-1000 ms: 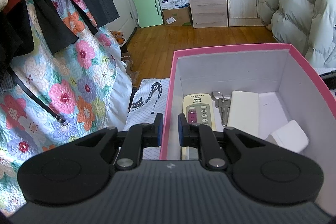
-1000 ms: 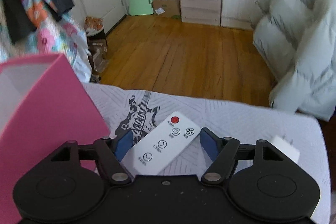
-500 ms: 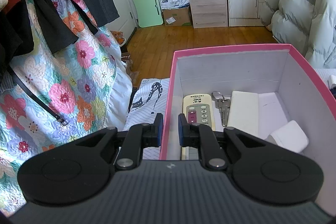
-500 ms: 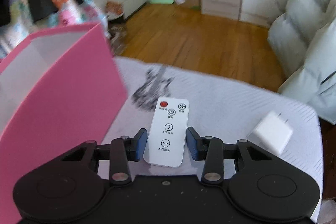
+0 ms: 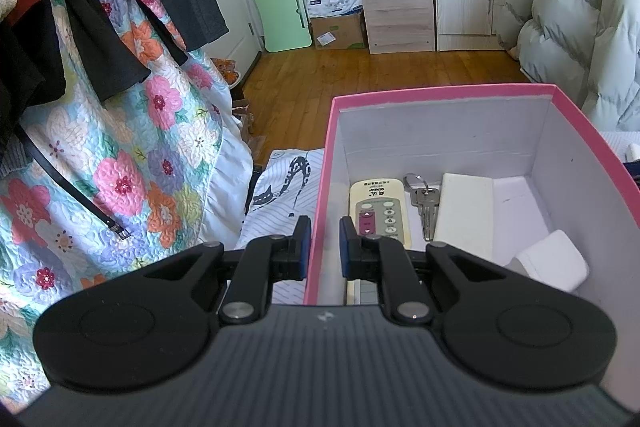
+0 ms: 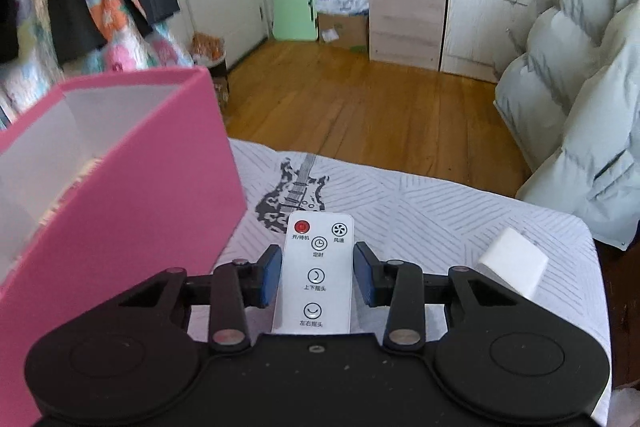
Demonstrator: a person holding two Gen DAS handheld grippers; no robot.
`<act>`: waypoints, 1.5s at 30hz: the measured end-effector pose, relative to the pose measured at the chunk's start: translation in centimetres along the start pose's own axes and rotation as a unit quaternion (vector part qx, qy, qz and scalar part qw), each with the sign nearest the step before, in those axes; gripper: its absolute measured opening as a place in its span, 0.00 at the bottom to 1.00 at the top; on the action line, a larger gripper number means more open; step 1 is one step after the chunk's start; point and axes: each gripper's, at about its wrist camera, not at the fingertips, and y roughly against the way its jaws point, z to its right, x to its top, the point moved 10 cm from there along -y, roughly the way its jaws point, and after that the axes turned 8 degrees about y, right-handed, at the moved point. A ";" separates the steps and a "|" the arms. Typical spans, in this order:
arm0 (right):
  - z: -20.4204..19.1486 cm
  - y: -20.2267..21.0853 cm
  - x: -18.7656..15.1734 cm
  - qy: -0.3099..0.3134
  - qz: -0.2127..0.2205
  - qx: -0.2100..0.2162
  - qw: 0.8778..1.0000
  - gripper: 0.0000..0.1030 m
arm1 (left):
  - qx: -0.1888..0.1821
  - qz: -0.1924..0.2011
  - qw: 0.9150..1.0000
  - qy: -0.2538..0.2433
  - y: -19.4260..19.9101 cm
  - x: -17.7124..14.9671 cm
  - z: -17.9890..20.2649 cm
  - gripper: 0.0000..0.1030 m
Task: Organize rigid objects
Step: 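Grasp the white remote with red button using the right gripper, then lower the white remote into the pink box and open the right gripper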
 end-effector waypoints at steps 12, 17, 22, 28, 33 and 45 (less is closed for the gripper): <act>-6.0 11.2 7.1 0.081 0.125 0.035 0.988 0.43 | 0.012 0.001 1.000 0.005 0.1 0.3 -0.3 0.08; -12.1 10.6 8.8 0.193 0.088 0.097 0.972 0.43 | 0.009 0.005 1.000 0.008 0.2 0.4 -0.3 0.07; -14.4 5.4 8.2 0.300 0.003 0.111 0.948 0.43 | 0.005 0.006 1.000 0.015 0.2 0.4 -0.5 0.07; -15.5 0.6 6.3 0.351 -0.071 0.106 0.928 0.43 | 0.002 0.014 1.000 0.013 0.5 0.4 -0.5 0.07; -14.9 -2.4 5.8 0.367 -0.109 0.065 0.922 0.42 | 0.000 0.013 1.000 0.016 0.4 0.4 -0.6 0.07; -7.2 9.2 8.4 0.185 0.040 0.047 0.981 0.56 | 0.002 0.014 1.000 0.017 0.4 0.3 -0.5 0.07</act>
